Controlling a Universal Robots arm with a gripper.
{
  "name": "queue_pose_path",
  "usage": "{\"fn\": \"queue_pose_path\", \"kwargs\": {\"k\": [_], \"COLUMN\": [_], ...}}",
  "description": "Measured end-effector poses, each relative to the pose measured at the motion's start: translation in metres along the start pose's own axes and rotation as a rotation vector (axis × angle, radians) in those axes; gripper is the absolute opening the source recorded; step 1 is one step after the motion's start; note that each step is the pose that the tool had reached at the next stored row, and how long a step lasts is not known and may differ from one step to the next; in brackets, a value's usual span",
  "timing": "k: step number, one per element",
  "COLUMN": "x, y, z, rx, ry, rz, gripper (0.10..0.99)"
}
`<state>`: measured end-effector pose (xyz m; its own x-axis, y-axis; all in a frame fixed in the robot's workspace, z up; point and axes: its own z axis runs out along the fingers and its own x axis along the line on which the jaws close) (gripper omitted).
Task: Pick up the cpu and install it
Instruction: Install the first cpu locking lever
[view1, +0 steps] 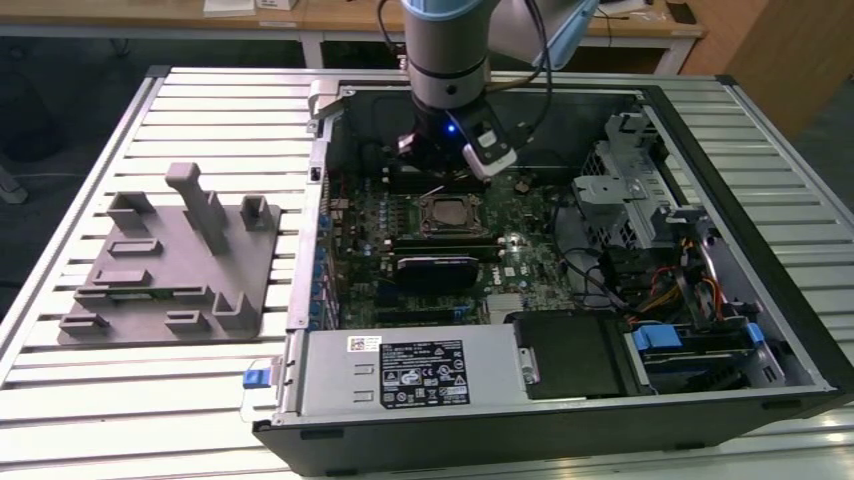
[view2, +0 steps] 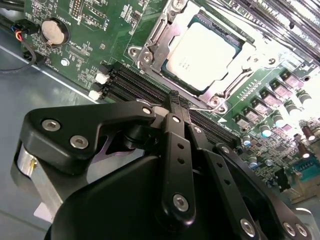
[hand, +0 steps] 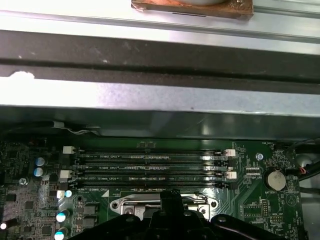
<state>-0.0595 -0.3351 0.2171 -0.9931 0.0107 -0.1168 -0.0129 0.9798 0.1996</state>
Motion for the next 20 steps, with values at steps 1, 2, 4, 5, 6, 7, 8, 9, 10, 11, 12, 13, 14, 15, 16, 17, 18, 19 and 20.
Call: {"fn": "queue_pose_path", "kwargs": {"k": [1,2,4,5,6,7,8,9,10,11,12,13,14,15,16,17,18,19,20], "x": [0.0001,0.0002,0.0003,0.0003,0.0003,0.0003,0.0002,0.0000,-0.0003,-0.0005,-0.0007,-0.0009,-0.0012,-0.0014,-0.0016,-0.0017,-0.0020,-0.0022,-0.0024], "y": [-0.0001,-0.0001,0.0003,0.0008,0.0013,0.0019,0.0023,0.0027,0.0032,0.0036,0.0040,0.0044,0.0048,0.0052,0.0056,0.0061,0.0067,0.0072,0.0079], "z": [0.0008,0.0014,0.0026,0.0032,0.0038,0.0044,0.0050,0.0055,0.0060,0.0066,0.0070,0.0074,0.0079,0.0083,0.0087,0.0092,0.0096,0.0102,0.0106], "rx": [0.000,0.001,0.003,0.005,0.007,0.010,0.012,0.015,0.019,0.022,0.026,0.030,0.034,0.038,0.041,0.042,0.042,0.042,0.042], "ry": [-0.0016,-0.0024,-0.0027,-0.0027,-0.0027,-0.0027,-0.0026,-0.0026,-0.0026,-0.0026,-0.0025,-0.0024,-0.0024,-0.0024,-0.0023,-0.0022,-0.0022,-0.0023,-0.0023], "rz": [0.000,-0.001,-0.001,-0.001,-0.001,-0.002,-0.002,-0.002,-0.003,-0.003,-0.004,-0.004,-0.005,-0.005,-0.005,-0.006,-0.006,-0.006,-0.006], "gripper": [0.106,0.106,0.106,0.106,0.106,0.106,0.106,0.106,0.106,0.106,0.106,0.106,0.106,0.106,0.106,0.106,0.106,0.106,0.106]}}
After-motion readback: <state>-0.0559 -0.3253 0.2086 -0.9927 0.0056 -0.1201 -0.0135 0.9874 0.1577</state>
